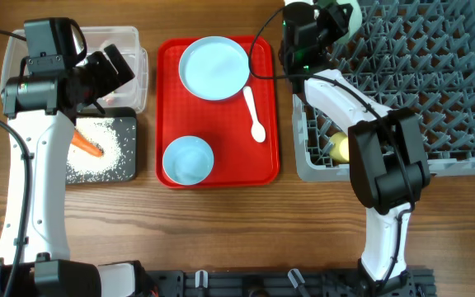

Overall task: Sort waste into correct bins and load items into the dishwasher rack
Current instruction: 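Lift the green bowl and set it tilted in the rack's back-left corner, then move the right gripper to the blue bowl and grasp its rim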

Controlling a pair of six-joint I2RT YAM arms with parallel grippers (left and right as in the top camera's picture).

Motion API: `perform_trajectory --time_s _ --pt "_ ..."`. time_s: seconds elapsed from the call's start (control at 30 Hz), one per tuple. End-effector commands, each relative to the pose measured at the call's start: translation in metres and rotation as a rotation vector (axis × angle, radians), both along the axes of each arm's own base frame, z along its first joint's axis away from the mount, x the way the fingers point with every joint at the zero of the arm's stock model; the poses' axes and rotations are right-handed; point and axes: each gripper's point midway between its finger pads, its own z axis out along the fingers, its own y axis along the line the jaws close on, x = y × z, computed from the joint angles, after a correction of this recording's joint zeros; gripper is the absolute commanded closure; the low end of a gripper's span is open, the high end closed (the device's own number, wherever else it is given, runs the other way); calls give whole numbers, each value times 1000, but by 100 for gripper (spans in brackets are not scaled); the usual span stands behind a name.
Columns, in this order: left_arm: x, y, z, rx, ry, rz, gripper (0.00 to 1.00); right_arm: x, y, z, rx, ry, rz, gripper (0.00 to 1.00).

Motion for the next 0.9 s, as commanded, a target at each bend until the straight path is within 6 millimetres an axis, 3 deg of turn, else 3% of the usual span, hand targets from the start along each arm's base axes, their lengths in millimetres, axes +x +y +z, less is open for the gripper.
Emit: perform_trajectory --time_s 0.0,0.3,0.37,0.43,0.57,0.77,0.87 --pt "2 3 -1 2 1 13 0 -5 4 -21 6 39 -19 96" --pt "6 4 2 4 -18 13 0 -17 31 -39 -2 117 24 93" --pt "6 4 2 4 -18 13 0 -18 38 -39 -3 118 36 79" --pt "6 4 2 4 -18 13 0 -19 44 -39 -4 118 48 79" --pt "5 4 2 4 -18 13 0 -21 57 -39 -5 118 71 64" --pt "6 4 2 4 -18 13 0 -25 78 -39 23 91 105 22" --pt "6 4 2 5 -18 13 0 -27 89 -39 39 83 129 14"
